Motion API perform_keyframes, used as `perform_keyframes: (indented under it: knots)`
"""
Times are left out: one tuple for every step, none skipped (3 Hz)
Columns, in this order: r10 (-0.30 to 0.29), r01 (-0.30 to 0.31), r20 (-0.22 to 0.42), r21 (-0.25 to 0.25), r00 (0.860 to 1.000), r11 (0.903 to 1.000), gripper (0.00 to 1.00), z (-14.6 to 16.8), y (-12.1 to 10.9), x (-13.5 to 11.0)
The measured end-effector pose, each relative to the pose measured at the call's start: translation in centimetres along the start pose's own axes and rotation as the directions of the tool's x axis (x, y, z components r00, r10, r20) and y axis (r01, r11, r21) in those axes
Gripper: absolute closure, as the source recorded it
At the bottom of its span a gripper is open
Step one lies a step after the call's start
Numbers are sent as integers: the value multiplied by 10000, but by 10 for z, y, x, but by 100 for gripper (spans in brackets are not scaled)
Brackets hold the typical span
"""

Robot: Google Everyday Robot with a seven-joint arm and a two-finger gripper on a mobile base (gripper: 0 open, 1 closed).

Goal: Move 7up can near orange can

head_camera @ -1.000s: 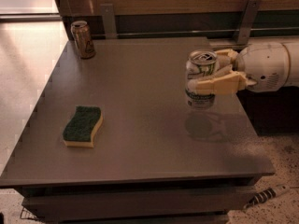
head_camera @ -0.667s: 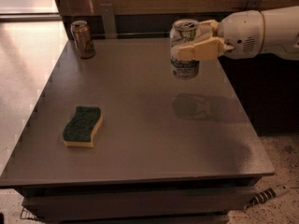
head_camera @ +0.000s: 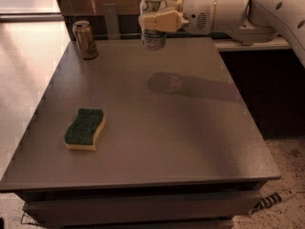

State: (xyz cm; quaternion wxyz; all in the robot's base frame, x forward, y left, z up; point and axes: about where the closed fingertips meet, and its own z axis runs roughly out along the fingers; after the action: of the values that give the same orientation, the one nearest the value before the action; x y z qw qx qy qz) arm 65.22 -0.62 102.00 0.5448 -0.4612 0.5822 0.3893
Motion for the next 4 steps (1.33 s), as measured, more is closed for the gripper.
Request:
perform_keyframes:
  knots:
    - [-533, 529, 33, 687, 9986, 9962, 100, 39, -19, 2]
    - [-601, 589, 88, 1037, 9982, 9929, 100, 42, -28, 0]
    - [-601, 589, 88, 1037, 9982, 9929, 100, 42, -28, 0]
    - [-403, 390, 98, 1099, 9991, 9932, 100, 54, -46, 3]
